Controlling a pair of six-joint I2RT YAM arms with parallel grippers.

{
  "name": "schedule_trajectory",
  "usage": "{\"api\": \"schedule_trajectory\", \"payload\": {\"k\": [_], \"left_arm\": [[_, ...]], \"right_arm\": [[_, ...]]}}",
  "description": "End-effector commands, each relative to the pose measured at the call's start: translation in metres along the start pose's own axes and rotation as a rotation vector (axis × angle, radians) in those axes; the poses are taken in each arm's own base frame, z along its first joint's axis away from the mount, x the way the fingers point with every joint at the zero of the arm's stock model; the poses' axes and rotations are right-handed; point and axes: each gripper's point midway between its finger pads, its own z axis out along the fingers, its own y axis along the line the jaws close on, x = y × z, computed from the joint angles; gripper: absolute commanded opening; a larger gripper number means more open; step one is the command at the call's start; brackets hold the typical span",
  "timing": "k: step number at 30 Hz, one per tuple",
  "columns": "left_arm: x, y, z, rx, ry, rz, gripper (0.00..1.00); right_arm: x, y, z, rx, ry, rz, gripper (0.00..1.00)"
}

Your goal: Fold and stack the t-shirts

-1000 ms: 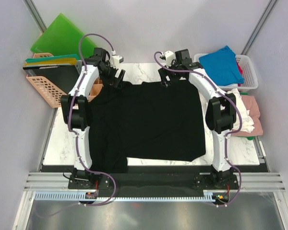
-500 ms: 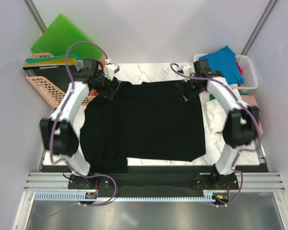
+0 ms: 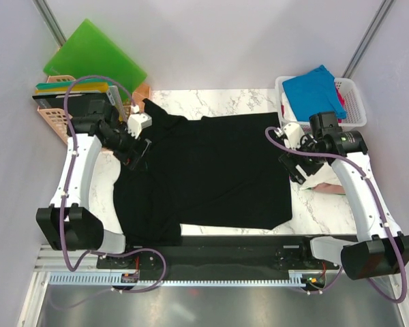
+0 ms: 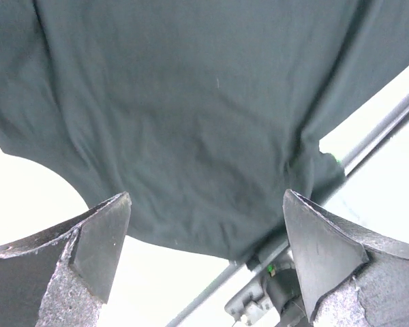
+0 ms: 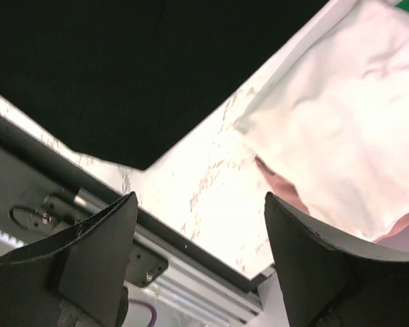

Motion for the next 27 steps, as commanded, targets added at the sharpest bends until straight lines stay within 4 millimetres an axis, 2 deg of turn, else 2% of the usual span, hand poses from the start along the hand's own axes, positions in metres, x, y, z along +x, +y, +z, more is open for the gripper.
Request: {"api": "schedule_trajectory", "payload": {"k": [1,2,3,5,6,8,9,10,11,13,14,15,17,18,19,20,21,24,27], "left_arm": [[0.031,-0.035,-0.032,0.054,0.018,0.058,1.0],[0.039,-0.039,-0.029,0.053,0.011,0.056,1.0],[0.034,-0.039,-0.03,0.018,-0.038,0.091,1.0],[0.04,-0.052,-0.035,-0.027,-0.105,0.127,1.0],[0.037,-0.05,-0.036,-0.064,-0.14,0.155,1.0],[0.046,-0.054,-0.042,-0.134,-0.169,0.209,1.0],[0.047,-0.053,-0.044,-0.167,-0.183,0.242,1.0],[0.049,-0.052,-0.048,-0.207,-0.191,0.281,1.0],[0.052,-0.056,-0.054,-0.249,-0.216,0.31,1.0],[0.055,-0.059,-0.058,-0.287,-0.234,0.329,1.0],[0.055,-0.062,-0.063,-0.316,-0.259,0.334,1.0],[0.055,-0.064,-0.065,-0.327,-0.275,0.331,1.0],[0.053,-0.062,-0.066,-0.355,-0.307,0.296,1.0],[0.052,-0.062,-0.069,-0.375,-0.328,0.288,1.0],[0.051,-0.063,-0.067,-0.377,-0.348,0.264,1.0],[0.044,-0.06,-0.071,-0.403,-0.386,0.27,1.0],[0.041,-0.061,-0.075,-0.425,-0.416,0.27,1.0],[0.041,-0.062,-0.067,-0.413,-0.452,0.247,1.0],[0.042,-0.058,-0.067,-0.46,-0.484,0.259,1.0]], "right_arm": [[0.021,0.021,-0.023,-0.046,0.007,-0.088,0.82],[0.021,0.025,-0.025,-0.051,-0.016,-0.101,0.81],[0.023,0.029,-0.024,-0.058,-0.025,-0.101,0.8],[0.027,0.034,-0.024,-0.062,-0.041,-0.1,0.77],[0.033,0.038,-0.02,-0.076,-0.03,-0.102,0.72],[0.044,0.047,-0.021,-0.112,-0.013,-0.146,0.66],[0.05,0.051,-0.021,-0.13,0.005,-0.167,0.6],[0.056,0.054,-0.023,-0.137,0.015,-0.194,0.59],[0.071,0.057,-0.024,-0.152,0.069,-0.239,0.59],[0.086,0.053,-0.025,-0.107,0.095,-0.295,0.6],[0.095,0.051,-0.024,-0.087,0.121,-0.327,0.63],[0.113,0.049,-0.021,-0.067,0.167,-0.386,0.7],[0.126,0.051,-0.015,-0.069,0.195,-0.432,0.73],[0.132,0.058,-0.009,-0.101,0.189,-0.449,0.76],[0.132,0.062,-0.006,-0.127,0.171,-0.471,0.78],[0.132,0.068,-0.001,-0.155,0.153,-0.467,0.87],[0.126,0.075,0.002,-0.188,0.115,-0.465,0.88],[0.094,0.106,0.005,-0.337,-0.088,-0.446,0.92],[0.062,0.097,0.0,-0.303,-0.181,-0.471,0.92]]}}
